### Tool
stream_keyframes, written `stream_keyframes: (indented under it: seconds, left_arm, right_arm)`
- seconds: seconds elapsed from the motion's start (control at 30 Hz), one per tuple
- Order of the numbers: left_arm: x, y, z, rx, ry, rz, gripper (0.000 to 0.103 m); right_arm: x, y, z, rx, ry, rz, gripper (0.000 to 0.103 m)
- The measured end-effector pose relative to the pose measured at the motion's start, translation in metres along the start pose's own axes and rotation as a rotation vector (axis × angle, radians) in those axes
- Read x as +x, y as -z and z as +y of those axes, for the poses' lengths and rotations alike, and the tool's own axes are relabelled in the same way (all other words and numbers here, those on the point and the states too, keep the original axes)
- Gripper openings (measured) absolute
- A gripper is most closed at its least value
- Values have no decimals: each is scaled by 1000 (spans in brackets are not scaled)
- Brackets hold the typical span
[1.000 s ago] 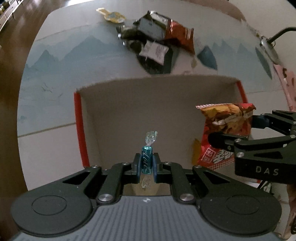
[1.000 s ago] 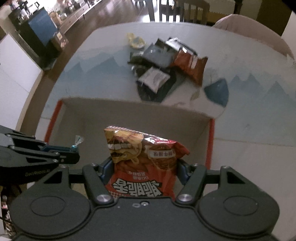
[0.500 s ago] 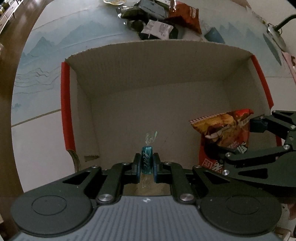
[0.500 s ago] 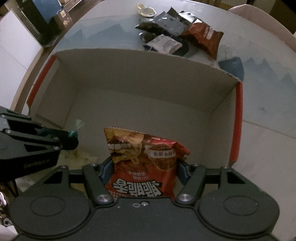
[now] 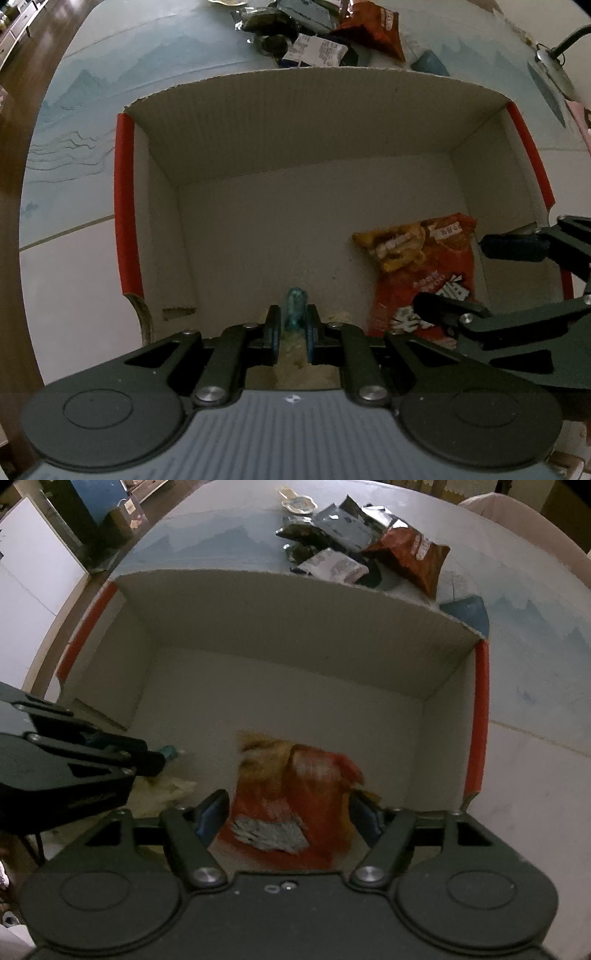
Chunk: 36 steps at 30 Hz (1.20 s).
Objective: Organize snacks
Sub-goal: 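Open both tools to release the teal candy and red chip bag into the box, then move both tools back over the remaining snack pile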
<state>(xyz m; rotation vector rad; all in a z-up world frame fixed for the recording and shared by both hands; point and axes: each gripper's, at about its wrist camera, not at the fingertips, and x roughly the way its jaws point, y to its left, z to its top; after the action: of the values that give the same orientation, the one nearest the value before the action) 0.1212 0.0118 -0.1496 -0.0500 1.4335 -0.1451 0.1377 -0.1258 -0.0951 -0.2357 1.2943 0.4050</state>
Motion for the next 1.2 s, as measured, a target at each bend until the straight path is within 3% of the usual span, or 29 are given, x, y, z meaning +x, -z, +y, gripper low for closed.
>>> stream_keyframes:
  seconds: [0.3,1.07,1.13,1.2]
  left_arm:
    - [-23,4,-1,8,10,-60,25]
    - [-121,-11,-1,32,47,-330,29]
    - [-127,-16,2,21,52,-351,38]
    - [-132,-21,4,10,50,-381,71]
  right_arm:
    - [-24,0,4,-4,-4,-47,77]
    - [-122,-29,-20,27,-48,-305,94]
    - [-127,-35,-26,31,-52,-327,96]
    - [-132,-41,-32,37,-53,-347,98]
